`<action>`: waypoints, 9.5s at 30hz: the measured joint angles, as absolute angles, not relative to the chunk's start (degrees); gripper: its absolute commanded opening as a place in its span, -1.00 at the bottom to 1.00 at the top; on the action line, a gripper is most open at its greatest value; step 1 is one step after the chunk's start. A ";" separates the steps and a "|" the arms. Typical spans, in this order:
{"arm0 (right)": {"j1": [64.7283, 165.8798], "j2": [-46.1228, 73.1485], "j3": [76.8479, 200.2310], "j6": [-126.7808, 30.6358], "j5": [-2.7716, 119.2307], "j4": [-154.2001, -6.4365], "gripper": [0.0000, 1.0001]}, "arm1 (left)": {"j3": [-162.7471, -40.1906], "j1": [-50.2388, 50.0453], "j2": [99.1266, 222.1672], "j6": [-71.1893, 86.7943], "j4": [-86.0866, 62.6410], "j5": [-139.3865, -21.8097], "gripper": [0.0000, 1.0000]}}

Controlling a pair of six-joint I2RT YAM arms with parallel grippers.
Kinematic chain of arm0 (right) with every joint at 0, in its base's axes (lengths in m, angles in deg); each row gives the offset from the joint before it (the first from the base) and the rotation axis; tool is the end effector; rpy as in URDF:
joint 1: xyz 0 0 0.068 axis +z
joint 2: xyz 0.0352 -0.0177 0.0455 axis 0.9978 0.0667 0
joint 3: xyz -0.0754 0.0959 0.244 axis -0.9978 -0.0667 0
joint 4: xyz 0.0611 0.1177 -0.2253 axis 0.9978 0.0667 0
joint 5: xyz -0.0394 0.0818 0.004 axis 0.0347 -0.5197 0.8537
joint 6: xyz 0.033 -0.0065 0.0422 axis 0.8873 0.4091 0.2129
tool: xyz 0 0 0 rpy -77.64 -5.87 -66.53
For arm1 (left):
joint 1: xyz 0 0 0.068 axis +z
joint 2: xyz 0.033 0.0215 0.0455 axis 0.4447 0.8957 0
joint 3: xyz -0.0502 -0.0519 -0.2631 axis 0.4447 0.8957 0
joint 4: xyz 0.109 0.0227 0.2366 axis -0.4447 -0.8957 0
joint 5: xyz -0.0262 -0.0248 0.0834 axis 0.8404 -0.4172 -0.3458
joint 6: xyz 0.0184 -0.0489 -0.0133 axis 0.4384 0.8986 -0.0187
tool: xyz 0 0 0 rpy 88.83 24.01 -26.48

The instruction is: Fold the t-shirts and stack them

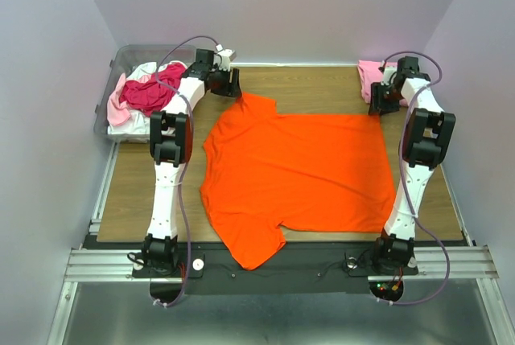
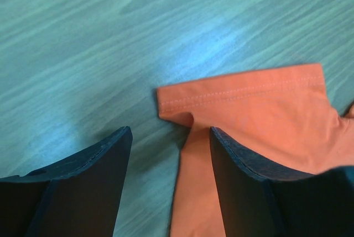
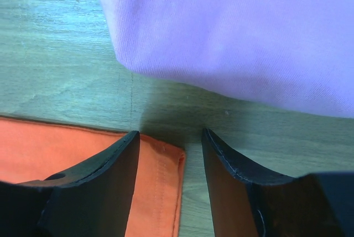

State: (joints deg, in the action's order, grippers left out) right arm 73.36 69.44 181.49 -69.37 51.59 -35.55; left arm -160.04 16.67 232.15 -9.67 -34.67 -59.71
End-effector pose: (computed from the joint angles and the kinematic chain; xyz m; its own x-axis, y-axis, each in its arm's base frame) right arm 0.5015 -0.1050 0.1756 -0.8742 -0.0498 -0.4831 -0.1136 0.9881 0.1037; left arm 0.5659 -0.1146 0.1838 -0.5357 0.1829 -0.8244 0.5891 0.7804 -0.2097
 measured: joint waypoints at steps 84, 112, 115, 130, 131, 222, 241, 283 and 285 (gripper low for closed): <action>69.77 68.31 177.10 -71.01 36.05 -36.60 -0.99 | -166.27 11.16 236.13 -12.68 -32.90 -69.18 -1.00; 69.66 65.09 179.74 -70.04 32.57 -35.88 -0.99 | -155.38 12.49 222.32 -20.33 -29.79 -63.01 -1.00; 69.60 64.59 179.74 -70.18 32.57 -35.88 -0.99 | -155.53 12.53 222.32 -20.68 -30.54 -63.80 -1.00; 69.01 63.87 179.39 -70.55 32.27 -35.27 -0.99 | -154.68 12.64 221.94 -21.60 -29.95 -64.06 -1.00; 68.86 63.34 179.26 -70.57 32.16 -35.07 -0.99 | -154.09 12.64 221.64 -21.78 -29.90 -64.04 -1.00; 65.64 44.59 152.38 -91.33 31.04 -24.75 -0.07 | -110.31 5.19 197.73 -28.05 -38.23 -60.11 0.01; 66.41 46.41 152.38 -90.09 31.83 -24.25 -0.07 | -107.10 0.82 195.37 -33.05 -42.34 -52.89 -0.74; 71.65 42.67 142.89 -102.59 47.87 -28.88 -0.99 | -101.44 8.40 188.64 -42.78 -46.25 -57.90 -1.00; 71.65 42.67 142.87 -102.87 48.20 -29.04 -0.99 | -101.37 8.40 187.52 -43.11 -46.93 -57.53 -1.00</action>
